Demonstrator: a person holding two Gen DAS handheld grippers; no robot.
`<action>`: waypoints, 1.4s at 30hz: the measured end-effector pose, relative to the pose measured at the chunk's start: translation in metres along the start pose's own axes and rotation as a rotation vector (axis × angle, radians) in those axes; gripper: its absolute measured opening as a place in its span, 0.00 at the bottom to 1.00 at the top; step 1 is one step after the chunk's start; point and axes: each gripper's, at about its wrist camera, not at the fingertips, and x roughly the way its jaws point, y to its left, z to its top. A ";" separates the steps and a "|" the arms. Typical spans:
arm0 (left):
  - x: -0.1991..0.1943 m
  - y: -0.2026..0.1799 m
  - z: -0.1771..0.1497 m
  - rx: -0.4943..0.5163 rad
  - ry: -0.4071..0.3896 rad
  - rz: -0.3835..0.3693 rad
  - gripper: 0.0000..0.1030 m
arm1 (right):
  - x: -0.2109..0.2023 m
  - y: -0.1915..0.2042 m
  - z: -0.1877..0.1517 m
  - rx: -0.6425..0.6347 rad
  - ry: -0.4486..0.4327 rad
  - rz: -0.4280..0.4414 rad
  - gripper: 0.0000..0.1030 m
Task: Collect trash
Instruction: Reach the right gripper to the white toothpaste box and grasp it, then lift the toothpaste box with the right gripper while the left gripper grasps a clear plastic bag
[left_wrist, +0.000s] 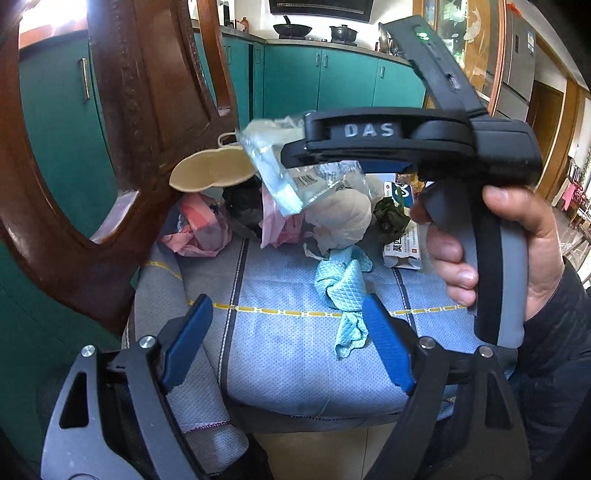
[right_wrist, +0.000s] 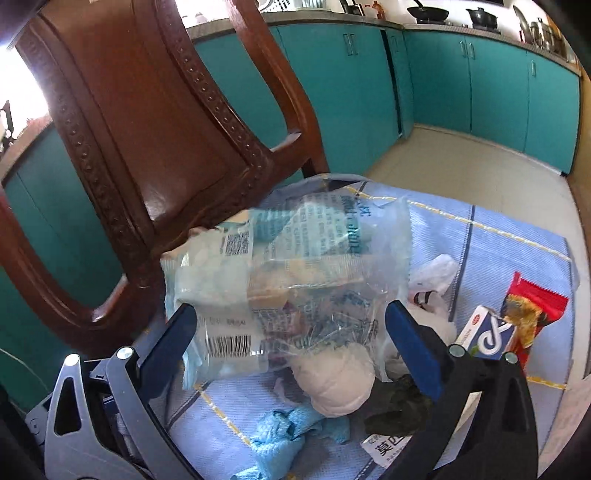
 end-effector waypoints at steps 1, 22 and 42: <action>-0.001 -0.001 0.000 0.000 0.000 0.000 0.81 | -0.002 0.000 -0.001 -0.001 0.003 0.004 0.80; 0.019 -0.012 -0.004 0.012 0.044 0.010 0.83 | -0.078 -0.017 -0.014 -0.030 -0.076 0.023 0.01; 0.031 -0.004 0.033 0.023 -0.007 -0.019 0.91 | -0.042 -0.091 -0.040 0.242 0.149 -0.331 0.64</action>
